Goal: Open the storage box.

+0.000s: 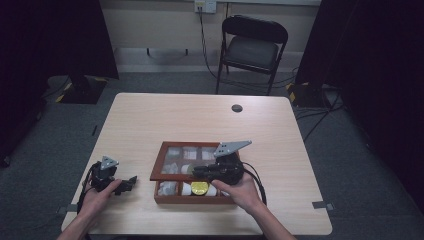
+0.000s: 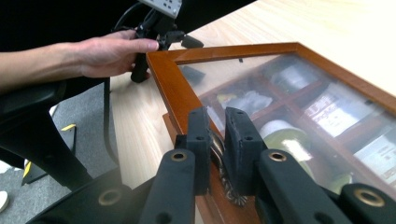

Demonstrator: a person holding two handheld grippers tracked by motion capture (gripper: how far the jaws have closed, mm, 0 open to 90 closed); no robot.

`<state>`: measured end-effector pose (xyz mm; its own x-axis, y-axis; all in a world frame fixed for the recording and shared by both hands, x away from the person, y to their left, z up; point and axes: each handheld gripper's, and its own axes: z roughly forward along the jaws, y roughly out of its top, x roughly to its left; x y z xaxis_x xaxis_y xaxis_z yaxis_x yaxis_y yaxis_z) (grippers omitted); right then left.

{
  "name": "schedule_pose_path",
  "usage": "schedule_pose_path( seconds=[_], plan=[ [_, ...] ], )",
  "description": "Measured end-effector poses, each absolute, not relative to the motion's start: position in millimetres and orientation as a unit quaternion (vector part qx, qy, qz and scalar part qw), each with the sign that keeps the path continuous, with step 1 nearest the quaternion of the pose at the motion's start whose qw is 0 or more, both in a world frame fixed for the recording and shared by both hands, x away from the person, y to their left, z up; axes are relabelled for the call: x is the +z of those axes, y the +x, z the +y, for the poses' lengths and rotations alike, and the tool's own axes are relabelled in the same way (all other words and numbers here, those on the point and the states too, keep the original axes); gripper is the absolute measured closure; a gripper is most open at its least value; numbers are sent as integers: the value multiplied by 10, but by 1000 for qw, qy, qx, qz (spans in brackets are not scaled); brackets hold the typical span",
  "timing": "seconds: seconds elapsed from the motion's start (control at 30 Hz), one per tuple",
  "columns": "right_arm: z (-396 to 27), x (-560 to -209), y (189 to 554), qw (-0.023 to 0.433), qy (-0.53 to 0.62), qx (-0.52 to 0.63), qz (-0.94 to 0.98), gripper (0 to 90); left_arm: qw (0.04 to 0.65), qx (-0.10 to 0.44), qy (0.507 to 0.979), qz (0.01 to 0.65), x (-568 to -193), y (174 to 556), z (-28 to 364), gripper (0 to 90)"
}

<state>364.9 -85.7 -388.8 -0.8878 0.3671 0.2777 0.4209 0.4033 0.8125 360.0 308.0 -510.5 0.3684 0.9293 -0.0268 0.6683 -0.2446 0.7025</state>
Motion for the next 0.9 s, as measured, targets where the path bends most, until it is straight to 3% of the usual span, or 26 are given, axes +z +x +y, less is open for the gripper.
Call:
schedule_pose_path(
  seconds=[0.9],
  plan=[
    [-865, -3662, 3837, 44, -245, -501, -829, 810, 322, 203, 762, 524, -5105, 3600, 3080, 0]
  ],
)
